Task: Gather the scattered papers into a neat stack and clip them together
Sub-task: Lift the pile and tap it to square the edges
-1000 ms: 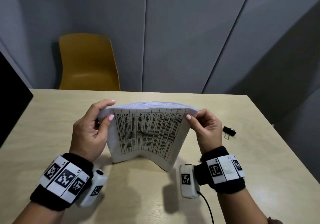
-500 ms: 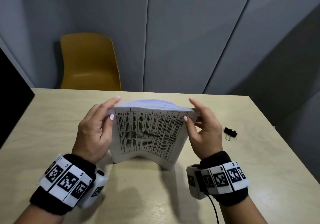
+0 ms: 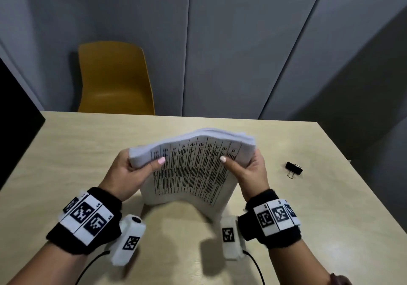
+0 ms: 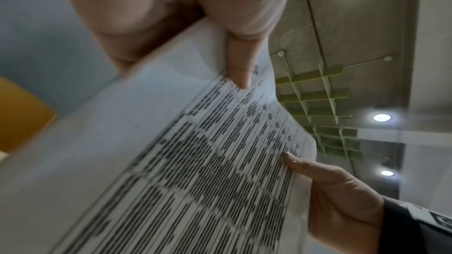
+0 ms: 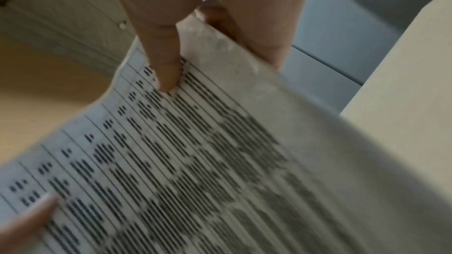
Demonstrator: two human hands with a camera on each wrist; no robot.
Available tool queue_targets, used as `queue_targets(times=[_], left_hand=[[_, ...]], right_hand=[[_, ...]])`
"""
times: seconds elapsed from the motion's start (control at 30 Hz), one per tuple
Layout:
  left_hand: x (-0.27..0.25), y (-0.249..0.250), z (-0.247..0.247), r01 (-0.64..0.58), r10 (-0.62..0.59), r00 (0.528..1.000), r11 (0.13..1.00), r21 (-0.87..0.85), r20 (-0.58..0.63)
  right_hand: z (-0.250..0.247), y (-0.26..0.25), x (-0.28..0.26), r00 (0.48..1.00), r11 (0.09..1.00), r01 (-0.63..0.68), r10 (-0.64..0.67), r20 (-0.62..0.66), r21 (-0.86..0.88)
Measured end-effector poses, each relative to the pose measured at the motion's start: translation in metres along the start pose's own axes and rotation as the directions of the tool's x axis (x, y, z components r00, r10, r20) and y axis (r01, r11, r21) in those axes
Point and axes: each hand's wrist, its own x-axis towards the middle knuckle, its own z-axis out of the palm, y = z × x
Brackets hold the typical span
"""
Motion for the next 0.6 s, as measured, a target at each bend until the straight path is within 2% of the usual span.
queue_targets(times=[0.07, 0.17, 0.3, 0.4, 0.5, 0.6], left_hand=[[-0.003, -0.016, -0.001, 0.1, -0.1, 0.995, 0.995, -0.025, -0.013], [-0.001, -0.025, -0.002, 0.14, -0.145, 0.989, 0.984, -0.106, -0.038], [0.004, -0.022, 0.001, 0.118, -0.123, 0.992, 0.984, -0.135, -0.03], [0.003, -0.012, 0.004, 0.096, -0.096, 0.995, 0.984, -0.148, 0.007], [0.004, -0.008, 0.004, 0.062, -0.059, 0.998, 0.99, -0.125, 0.03], [0.005, -0.011, 0.002, 0.051, -0.048, 0.998, 0.991, -0.122, 0.028]], right_hand=[[0.0, 0.002, -0.008, 0.998, 0.998, -0.038, 0.041, 0.044, -0.052], [-0.001, -0.008, -0.007, 0.999, 1.0, 0.02, -0.02, 0.025, 0.022], [-0.001, -0.023, 0.003, 0.996, 0.979, 0.087, -0.082, -0.034, 0.186], [0.002, -0.024, 0.006, 0.984, 0.963, 0.152, -0.125, -0.13, 0.225], [0.005, -0.02, 0.007, 0.959, 0.942, 0.185, -0.111, -0.261, 0.278], [0.007, -0.02, 0.006, 0.944, 0.937, 0.205, -0.113, -0.309, 0.283]])
